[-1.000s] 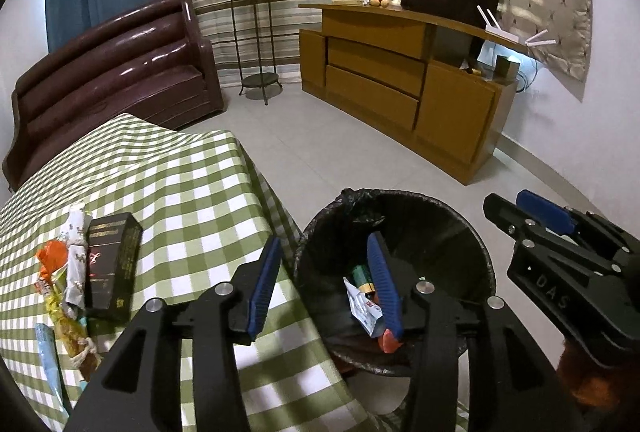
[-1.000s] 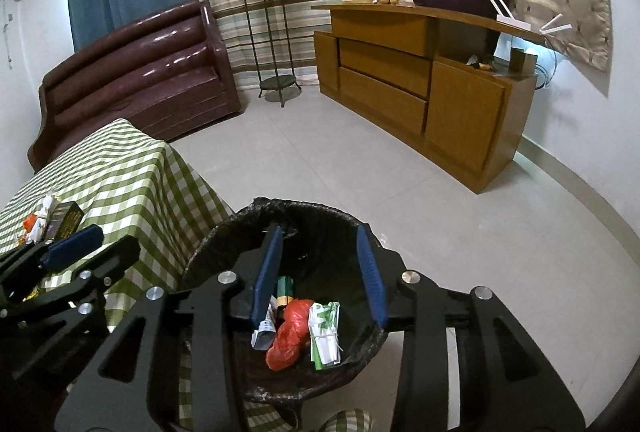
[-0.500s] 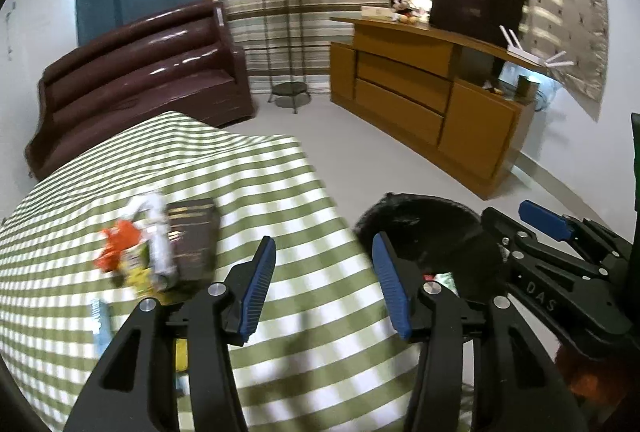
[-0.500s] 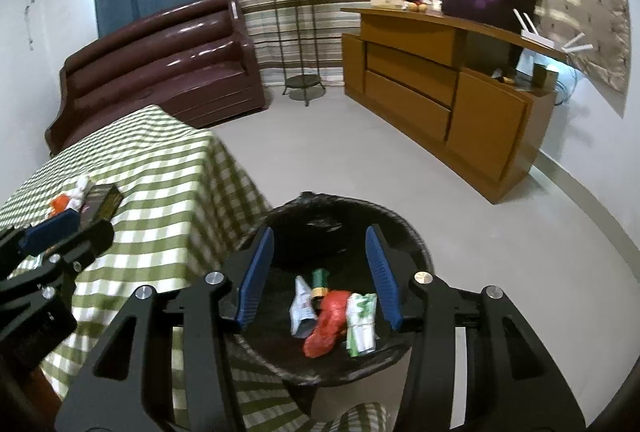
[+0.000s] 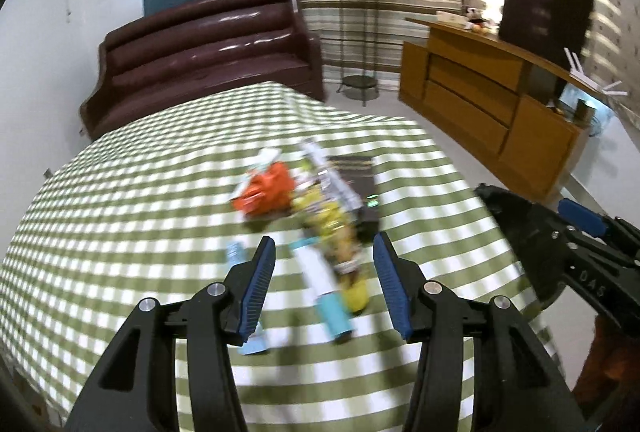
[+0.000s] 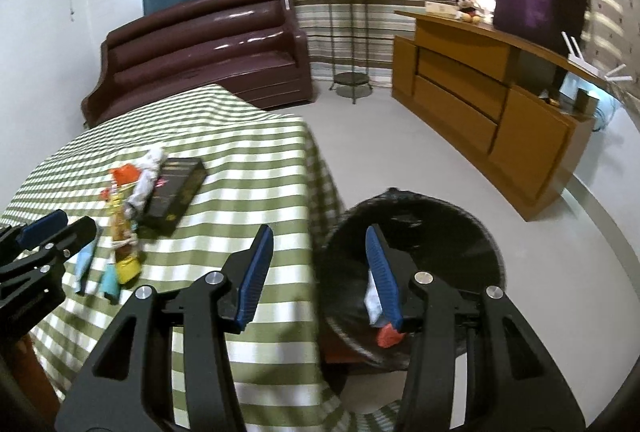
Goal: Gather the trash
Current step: 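Move both tools back to the table and grasp the blue tube with the left gripper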
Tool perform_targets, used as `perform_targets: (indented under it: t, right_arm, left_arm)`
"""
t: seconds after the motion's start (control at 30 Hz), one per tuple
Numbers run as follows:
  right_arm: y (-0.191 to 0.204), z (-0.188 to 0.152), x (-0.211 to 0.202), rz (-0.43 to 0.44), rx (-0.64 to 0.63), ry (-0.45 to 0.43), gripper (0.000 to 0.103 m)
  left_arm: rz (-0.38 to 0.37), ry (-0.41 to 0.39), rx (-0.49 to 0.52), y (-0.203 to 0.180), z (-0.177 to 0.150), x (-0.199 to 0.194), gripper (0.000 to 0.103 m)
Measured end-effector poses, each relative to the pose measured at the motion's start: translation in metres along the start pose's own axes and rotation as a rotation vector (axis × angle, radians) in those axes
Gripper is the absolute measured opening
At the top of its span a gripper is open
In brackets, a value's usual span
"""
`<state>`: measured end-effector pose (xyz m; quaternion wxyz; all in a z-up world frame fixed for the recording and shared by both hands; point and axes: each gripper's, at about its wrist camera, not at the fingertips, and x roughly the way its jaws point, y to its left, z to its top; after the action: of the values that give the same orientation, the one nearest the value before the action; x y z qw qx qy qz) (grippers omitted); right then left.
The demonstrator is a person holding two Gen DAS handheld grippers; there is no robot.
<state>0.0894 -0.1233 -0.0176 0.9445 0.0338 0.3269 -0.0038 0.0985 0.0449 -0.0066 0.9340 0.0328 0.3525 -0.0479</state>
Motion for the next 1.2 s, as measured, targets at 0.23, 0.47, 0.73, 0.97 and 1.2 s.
perform_targets:
  t: [0.23,0.47,0.73,0.97,1.2]
  right_arm:
    - [0.033,-0.002,0.003,0.046,-0.037,0.015,0.047]
    - [0.054,-0.004,0.009,0.073,-0.061,0.032,0.047]
    - [0.069,-0.006,0.014,0.093,-0.074,0.051,0.047]
    - [0.081,-0.007,0.015,0.115,-0.092,0.058,0.047]
    - [0.099,-0.006,0.015,0.146,-0.118,0.06,0.047]
  left_arm:
    - [0.046,0.061,-0.042,0.033,-0.014,0.013,0.051]
    - [0.045,0.136,-0.067,0.048,-0.021,0.032,0.051]
    - [0.018,0.175,-0.078,0.053,-0.024,0.041,0.04]
    - [-0.001,0.16,-0.08,0.063,-0.026,0.038,0.018]
    - [0.001,0.138,-0.098,0.07,-0.025,0.033,0.017]
